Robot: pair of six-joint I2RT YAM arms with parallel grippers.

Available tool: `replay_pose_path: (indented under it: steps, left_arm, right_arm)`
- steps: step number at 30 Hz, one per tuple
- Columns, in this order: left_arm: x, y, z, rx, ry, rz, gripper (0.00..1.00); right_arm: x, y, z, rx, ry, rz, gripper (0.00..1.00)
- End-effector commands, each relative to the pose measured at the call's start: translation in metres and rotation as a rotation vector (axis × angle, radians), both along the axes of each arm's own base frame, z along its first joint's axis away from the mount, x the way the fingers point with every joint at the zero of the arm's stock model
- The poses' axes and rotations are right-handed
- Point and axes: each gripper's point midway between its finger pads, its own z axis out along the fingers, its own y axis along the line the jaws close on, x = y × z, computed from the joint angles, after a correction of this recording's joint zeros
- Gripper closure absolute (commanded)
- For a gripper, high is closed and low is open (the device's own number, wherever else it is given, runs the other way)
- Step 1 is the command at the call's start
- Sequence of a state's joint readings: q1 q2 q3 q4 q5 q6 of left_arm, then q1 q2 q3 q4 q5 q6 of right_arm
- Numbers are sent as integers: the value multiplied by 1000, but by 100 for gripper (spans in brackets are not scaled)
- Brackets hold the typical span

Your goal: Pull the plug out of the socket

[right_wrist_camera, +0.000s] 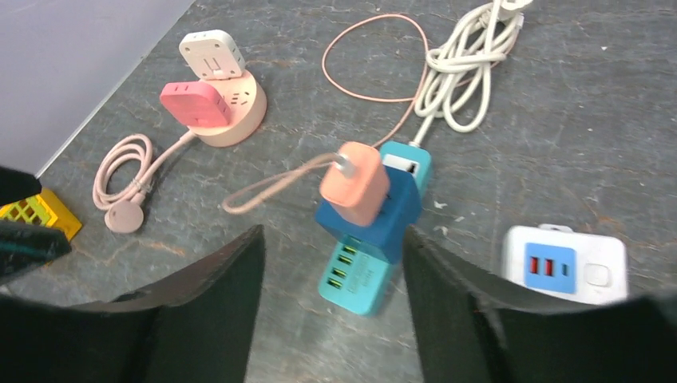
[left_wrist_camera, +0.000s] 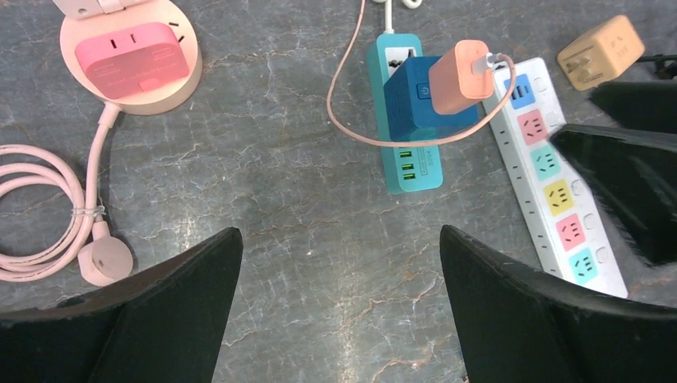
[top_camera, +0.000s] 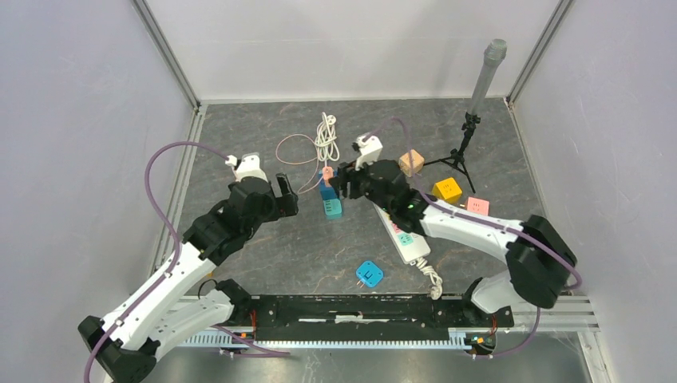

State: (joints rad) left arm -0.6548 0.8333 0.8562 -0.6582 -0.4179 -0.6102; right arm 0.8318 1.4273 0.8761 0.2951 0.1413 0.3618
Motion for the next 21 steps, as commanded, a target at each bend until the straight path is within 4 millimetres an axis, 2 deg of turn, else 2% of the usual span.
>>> replay_pose_path:
  steps: [1,3,6,10,13,16,21]
  left_arm:
    - [2,1,19,-73,-42,45,2]
    - [6,-2,28,-52,-36,33,2]
    - [12,-6,36,-30,-30,25,2]
    - [17,-13,33,-38,-20,16,2]
    - [21,-16,30,-37,-13,12,1]
    - [25,-21,27,-43,6,6,1]
    - [33,-30,19,-54,51,-18,3]
  right_arm:
    - [15,19,13,-77,-63,-123,38]
    - [16,30,6,-135,-53,-135,43]
    - [20,41,-2,-206,-43,-167,44]
    - [23,40,-13,-260,-63,-196,40]
    - [28,43,-18,-291,-67,-200,32]
    - [32,50,-23,-305,-67,-194,32]
    - [42,62,-31,-320,-61,-195,44]
